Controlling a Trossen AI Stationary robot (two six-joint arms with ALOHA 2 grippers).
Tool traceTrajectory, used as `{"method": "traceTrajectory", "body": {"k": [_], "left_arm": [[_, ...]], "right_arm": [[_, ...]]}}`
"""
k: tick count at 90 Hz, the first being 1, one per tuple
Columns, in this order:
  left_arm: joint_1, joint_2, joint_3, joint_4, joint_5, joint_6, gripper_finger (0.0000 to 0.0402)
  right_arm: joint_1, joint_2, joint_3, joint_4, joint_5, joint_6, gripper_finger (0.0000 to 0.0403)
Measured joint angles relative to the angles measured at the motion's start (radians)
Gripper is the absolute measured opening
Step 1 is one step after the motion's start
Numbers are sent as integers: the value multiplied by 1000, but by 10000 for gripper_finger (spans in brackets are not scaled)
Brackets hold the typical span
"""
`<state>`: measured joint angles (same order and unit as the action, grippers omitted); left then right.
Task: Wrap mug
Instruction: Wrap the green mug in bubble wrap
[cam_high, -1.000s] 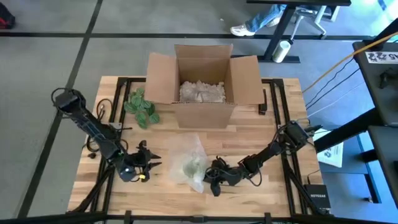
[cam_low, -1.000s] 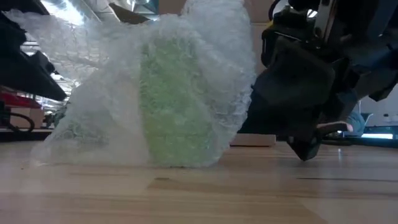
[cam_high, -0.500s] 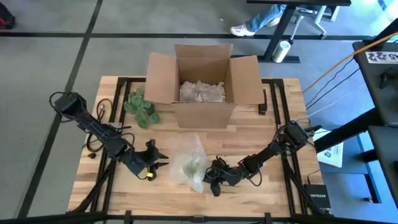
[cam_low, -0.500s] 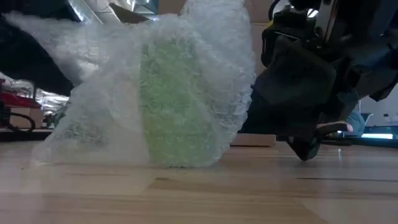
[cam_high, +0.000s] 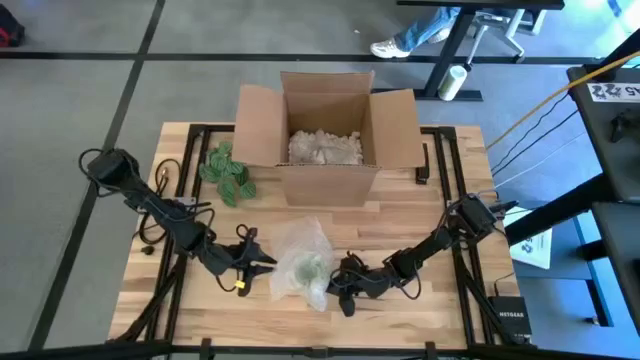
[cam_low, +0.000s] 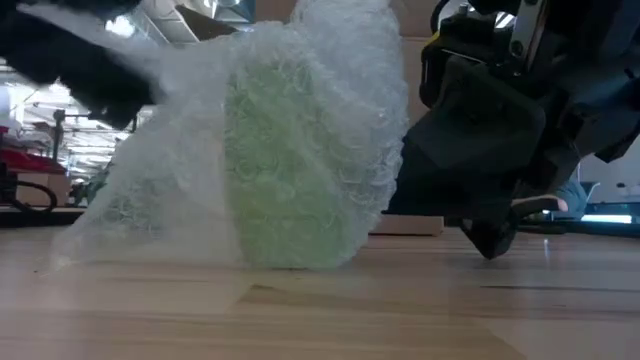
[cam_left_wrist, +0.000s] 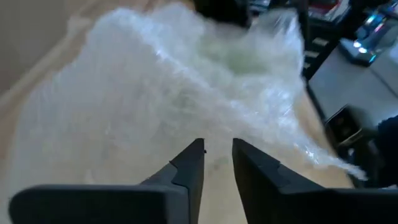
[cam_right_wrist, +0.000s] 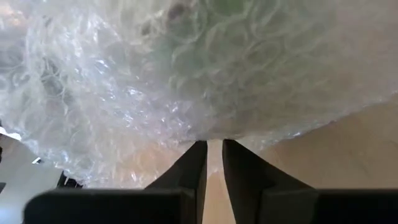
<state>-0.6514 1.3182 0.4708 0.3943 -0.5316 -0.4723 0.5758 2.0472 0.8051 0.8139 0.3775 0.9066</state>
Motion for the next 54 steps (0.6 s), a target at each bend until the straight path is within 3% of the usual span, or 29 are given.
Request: {"method": "traceTrajectory", "body": {"k": [28, 54], "left_arm": [[4, 0, 127, -28, 2, 66, 31], [115, 57, 278, -171, 208, 30, 13]], "right_arm": [[0, 0, 0, -2, -5, -22, 37], [0, 1, 0, -3, -7, -41, 37]]}}
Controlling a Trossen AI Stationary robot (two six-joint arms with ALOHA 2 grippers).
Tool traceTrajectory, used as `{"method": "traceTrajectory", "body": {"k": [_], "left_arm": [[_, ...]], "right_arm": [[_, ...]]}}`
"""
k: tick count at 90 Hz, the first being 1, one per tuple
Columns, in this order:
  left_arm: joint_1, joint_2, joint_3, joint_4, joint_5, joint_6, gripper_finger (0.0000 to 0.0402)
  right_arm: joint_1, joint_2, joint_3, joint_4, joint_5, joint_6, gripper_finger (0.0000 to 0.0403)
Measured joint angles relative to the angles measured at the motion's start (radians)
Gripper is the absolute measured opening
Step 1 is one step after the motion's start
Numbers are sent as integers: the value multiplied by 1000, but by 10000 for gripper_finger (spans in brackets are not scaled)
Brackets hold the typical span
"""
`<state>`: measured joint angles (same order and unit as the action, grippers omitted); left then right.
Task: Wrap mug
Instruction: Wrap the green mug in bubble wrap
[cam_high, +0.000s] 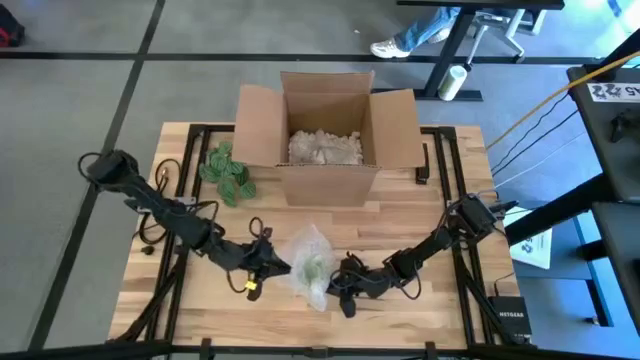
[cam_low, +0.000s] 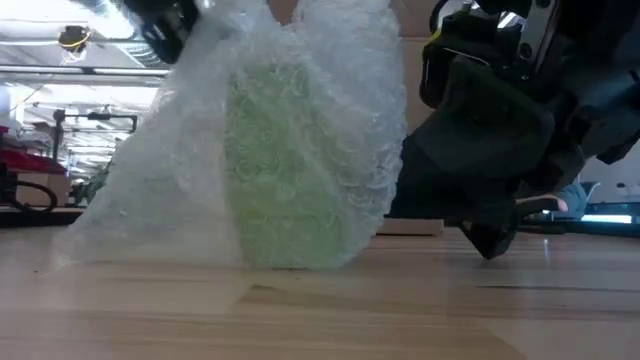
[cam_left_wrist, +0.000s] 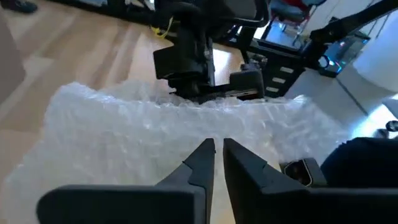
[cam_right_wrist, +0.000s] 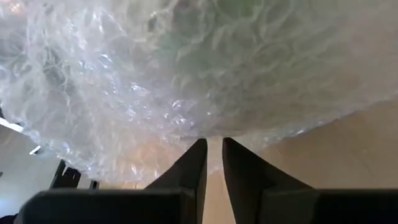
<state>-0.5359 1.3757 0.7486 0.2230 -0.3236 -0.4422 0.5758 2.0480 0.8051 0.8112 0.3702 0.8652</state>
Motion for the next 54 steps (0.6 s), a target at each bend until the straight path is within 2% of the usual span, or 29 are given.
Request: {"method": "traceTrajectory", "body": {"k": [9, 20, 54], "left_arm": [[33, 66, 53, -5, 91, 7, 9], [61, 145, 114, -28, 144, 30, 9], [138, 299, 349, -348, 254, -24, 9]], "right_arm": [[0, 0, 0, 0, 0, -2, 37], [0, 0, 0, 0, 0, -6, 37], [0, 0, 0, 1, 0, -7, 37]]}}
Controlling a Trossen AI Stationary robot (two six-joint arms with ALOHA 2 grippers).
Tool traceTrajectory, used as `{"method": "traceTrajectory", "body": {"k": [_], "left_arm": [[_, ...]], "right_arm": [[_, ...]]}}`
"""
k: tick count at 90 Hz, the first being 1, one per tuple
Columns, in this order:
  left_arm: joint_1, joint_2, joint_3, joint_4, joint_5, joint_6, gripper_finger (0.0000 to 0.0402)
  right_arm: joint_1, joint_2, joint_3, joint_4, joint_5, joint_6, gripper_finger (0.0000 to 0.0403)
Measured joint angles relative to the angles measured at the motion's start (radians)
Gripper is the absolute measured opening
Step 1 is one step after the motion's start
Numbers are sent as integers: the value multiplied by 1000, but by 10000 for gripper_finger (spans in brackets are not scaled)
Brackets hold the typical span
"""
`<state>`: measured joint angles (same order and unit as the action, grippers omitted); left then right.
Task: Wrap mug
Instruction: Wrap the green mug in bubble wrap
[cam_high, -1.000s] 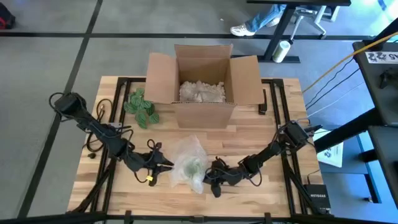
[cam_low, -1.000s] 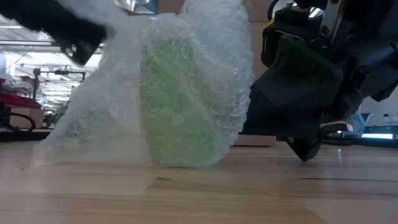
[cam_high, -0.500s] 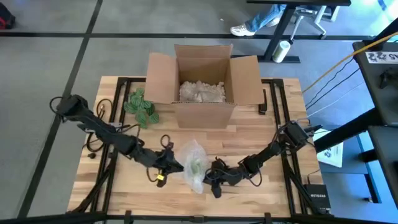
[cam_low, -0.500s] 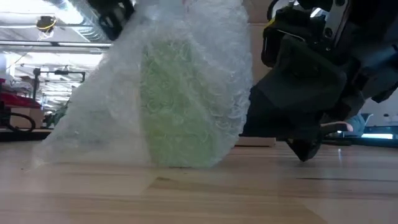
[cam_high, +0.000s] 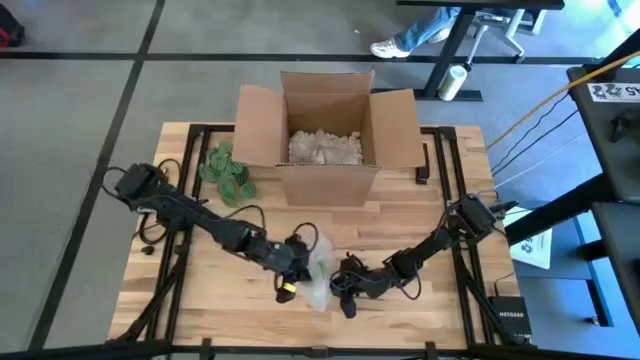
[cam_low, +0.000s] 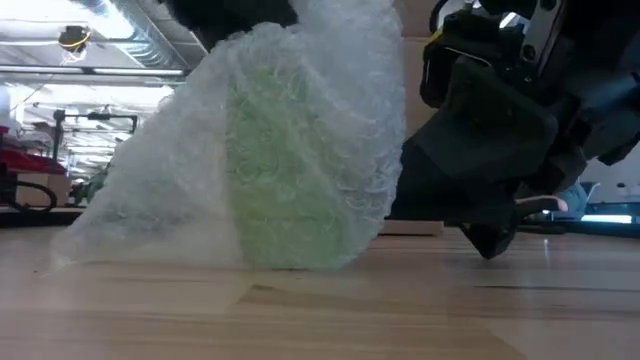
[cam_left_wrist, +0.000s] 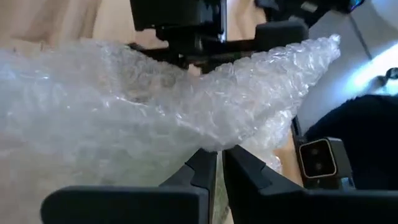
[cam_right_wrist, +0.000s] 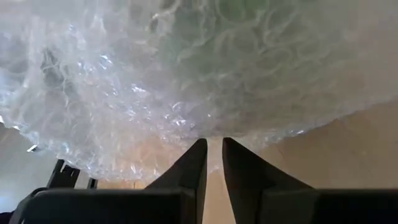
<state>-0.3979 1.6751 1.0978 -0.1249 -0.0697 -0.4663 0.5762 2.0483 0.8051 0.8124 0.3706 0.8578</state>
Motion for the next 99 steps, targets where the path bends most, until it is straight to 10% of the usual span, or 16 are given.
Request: {"method": "traceTrajectory", "body": {"k": [53, 99], "left_arm": [[86, 235, 350, -545, 131, -52, 9], [87, 333, 395, -579, 165, -103, 9]], "right_arm": [[1, 0, 0, 28, -36, -29, 37], [27, 0, 0, 30, -53, -52, 37]]}}
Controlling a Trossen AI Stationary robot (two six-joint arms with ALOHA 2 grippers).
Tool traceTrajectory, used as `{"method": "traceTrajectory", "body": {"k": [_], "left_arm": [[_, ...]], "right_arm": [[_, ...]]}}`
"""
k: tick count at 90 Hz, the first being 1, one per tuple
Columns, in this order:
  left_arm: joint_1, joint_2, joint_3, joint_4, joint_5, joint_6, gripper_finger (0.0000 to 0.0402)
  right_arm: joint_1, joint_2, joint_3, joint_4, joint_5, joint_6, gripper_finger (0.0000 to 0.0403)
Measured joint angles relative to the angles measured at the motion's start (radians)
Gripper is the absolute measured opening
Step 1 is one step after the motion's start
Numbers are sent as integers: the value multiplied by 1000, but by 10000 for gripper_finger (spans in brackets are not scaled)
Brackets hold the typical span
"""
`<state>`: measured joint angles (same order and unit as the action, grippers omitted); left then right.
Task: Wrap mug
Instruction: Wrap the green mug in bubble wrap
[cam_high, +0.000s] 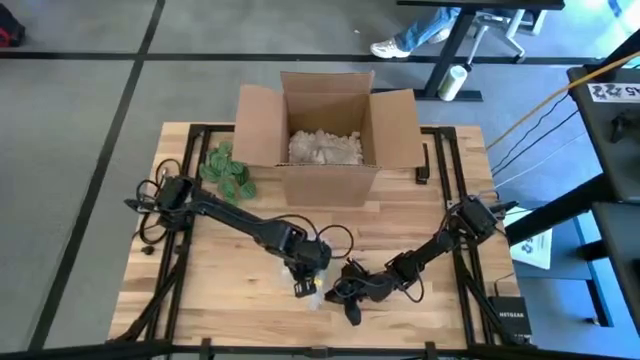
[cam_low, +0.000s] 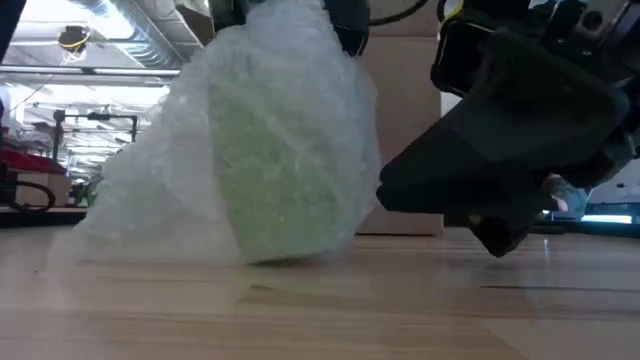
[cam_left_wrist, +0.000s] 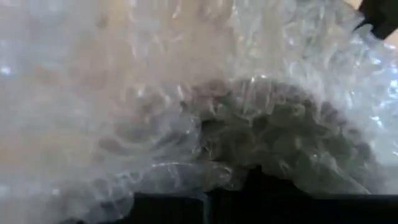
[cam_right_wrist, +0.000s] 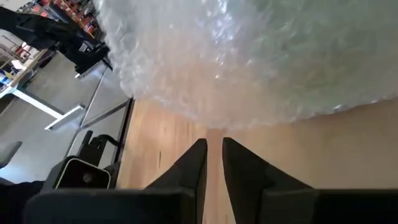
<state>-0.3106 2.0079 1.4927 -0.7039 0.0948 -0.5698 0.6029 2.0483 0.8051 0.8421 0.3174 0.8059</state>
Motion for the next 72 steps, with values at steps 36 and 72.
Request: {"method": "traceTrajectory", "body": {"k": [36, 72], "left_arm": [[-7, 5, -2, 2, -3, -17, 9], [-20, -49, 29, -26, -77, -17, 9]], "right_arm": [[0, -131, 0, -36, -126, -116, 37], [0, -402, 0, -515, 22, -186, 37]]}}
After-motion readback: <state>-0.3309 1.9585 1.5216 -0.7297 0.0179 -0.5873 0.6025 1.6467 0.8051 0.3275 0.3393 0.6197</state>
